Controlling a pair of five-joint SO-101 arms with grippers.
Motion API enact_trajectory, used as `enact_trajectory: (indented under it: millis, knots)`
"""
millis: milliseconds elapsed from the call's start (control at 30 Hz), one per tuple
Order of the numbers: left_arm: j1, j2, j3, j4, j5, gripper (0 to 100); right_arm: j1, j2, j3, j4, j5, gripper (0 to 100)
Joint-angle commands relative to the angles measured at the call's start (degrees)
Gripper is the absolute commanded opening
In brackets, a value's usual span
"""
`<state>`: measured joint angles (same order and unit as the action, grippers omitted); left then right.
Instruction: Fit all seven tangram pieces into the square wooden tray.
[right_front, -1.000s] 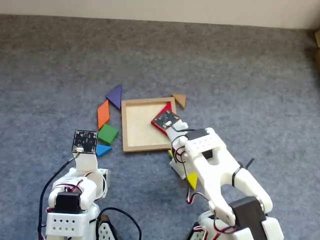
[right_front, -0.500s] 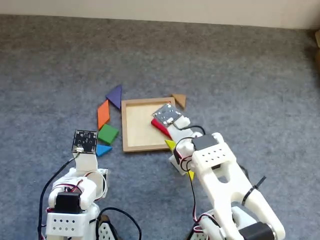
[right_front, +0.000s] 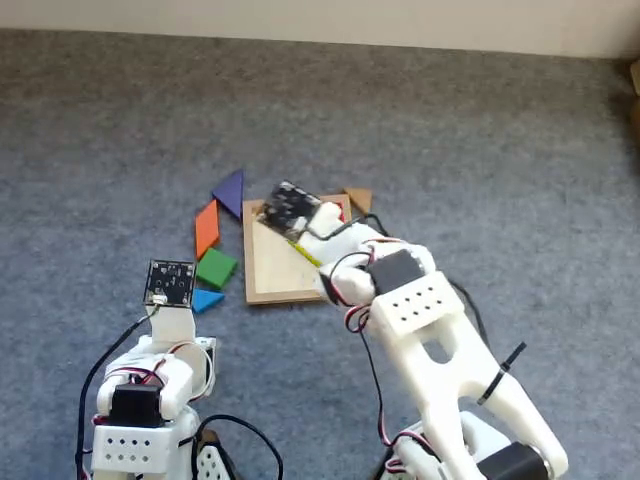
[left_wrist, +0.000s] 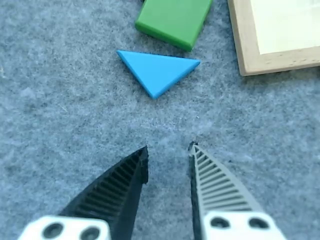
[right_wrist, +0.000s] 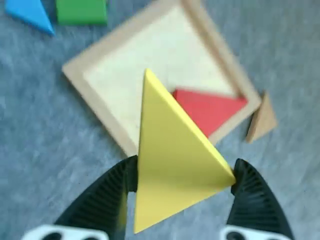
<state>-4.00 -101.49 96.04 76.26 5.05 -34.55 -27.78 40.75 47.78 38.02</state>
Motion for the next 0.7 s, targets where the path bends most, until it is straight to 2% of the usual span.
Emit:
enact_trajectory:
  millis: [0,133,300,433,667]
  knots:
    - [-0.84,-2.51,1.1,0.35,0.35,14,-2.51,-0.66,-0.31,-10.59,3.78,18.3]
    - [-0.84,-2.51,1.1,0.35,0.35,14,-4.0,3.38,2.95,-19.12,8.26,18.3]
    - [-0.84,-2.51,1.1,0.35,0.35,14,-4.0,12.26,3.47,-25.8,9.23,18.3]
    - [-0.84,-2.51,1.1,0.35,0.35,14,-4.0,17.54,3.21,-26.86,9.23,18.3]
    - [-0.84,-2.51,1.1,0.35,0.35,14,-4.0,18.07,3.56,-25.36,9.23,18.7]
